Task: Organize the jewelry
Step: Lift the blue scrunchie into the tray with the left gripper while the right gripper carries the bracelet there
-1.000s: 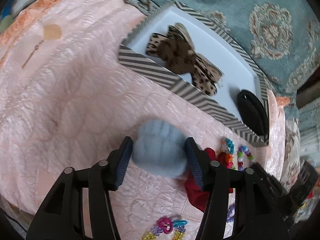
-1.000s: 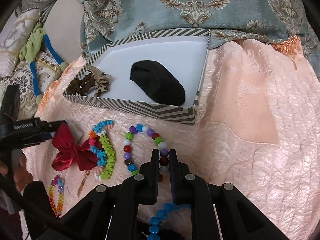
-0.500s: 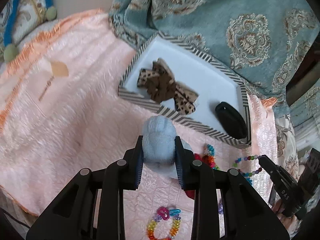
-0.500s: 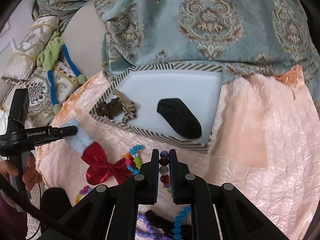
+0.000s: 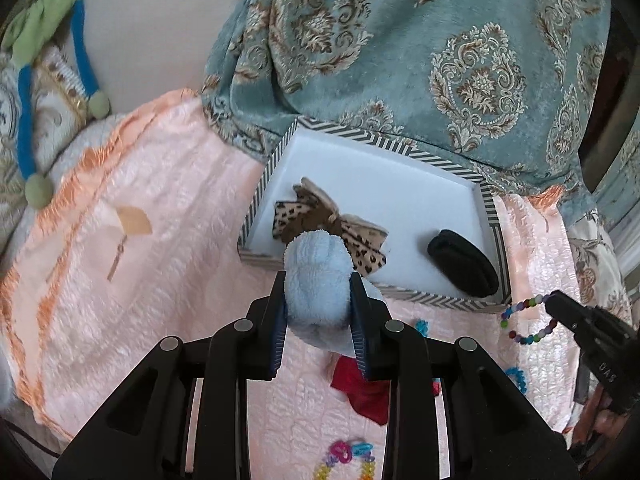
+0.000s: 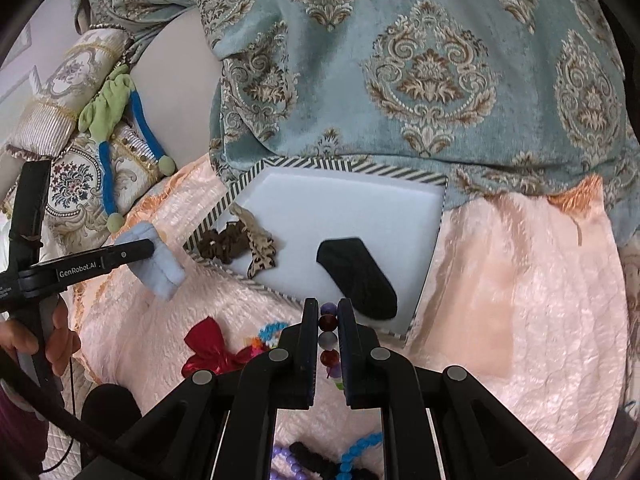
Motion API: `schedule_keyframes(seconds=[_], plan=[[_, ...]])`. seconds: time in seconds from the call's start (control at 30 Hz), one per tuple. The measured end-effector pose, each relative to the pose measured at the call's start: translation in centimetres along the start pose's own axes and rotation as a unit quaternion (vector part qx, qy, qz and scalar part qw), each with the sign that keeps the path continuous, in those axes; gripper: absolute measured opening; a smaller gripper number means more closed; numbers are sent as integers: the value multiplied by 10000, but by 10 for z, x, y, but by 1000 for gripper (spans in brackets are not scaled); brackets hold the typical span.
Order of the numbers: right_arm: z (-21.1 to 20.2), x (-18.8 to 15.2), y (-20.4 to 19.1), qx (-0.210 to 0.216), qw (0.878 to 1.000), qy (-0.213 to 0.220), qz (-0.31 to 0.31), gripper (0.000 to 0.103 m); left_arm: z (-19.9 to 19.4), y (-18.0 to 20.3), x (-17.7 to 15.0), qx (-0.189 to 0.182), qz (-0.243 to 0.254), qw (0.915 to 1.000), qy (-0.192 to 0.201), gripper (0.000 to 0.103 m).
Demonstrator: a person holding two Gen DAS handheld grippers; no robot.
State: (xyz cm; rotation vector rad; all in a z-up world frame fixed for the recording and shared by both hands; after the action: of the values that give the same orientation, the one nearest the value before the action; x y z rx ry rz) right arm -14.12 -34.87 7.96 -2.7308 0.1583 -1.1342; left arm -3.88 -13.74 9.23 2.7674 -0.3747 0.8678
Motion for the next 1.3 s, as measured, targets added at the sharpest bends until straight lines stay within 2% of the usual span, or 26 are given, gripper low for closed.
schedule_keyframes(seconds=[0.3, 0.5, 0.73, 1.03, 1.17, 1.3], plan=[[14, 26, 7, -86, 9999, -2, -90, 9, 10, 10, 26, 107, 211, 9996, 122, 27], [30, 50, 16, -203, 9997, 8, -162, 9, 26, 22, 59, -176, 117, 9998, 48, 27], [57, 81, 35, -261, 9997, -5, -3, 9, 65, 28, 90, -268, -165, 9994, -137, 27], [114, 96, 61, -381, 9987, -292, 151, 9, 139, 18, 116, 14, -432, 9981, -435, 27], [142, 86, 87, -773, 9951, -558, 246, 9, 164, 5, 113, 325, -419, 9970, -571, 27], [158, 77, 103, -889, 9929, -713, 348, 9, 178, -9, 104, 446, -498, 9955, -677, 28]])
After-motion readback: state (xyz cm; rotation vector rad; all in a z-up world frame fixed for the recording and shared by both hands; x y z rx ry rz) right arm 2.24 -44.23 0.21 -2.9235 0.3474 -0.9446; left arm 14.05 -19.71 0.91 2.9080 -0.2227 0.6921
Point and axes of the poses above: each gripper's, at about its wrist camera, not at the fingertips, and z roughly the way its jaws point, y to its right, x to its top, the point moved 6 cm from there along z, roughly the way its jaws point, and after that the axes turned 1 degree about x, right-handed, at the moved point
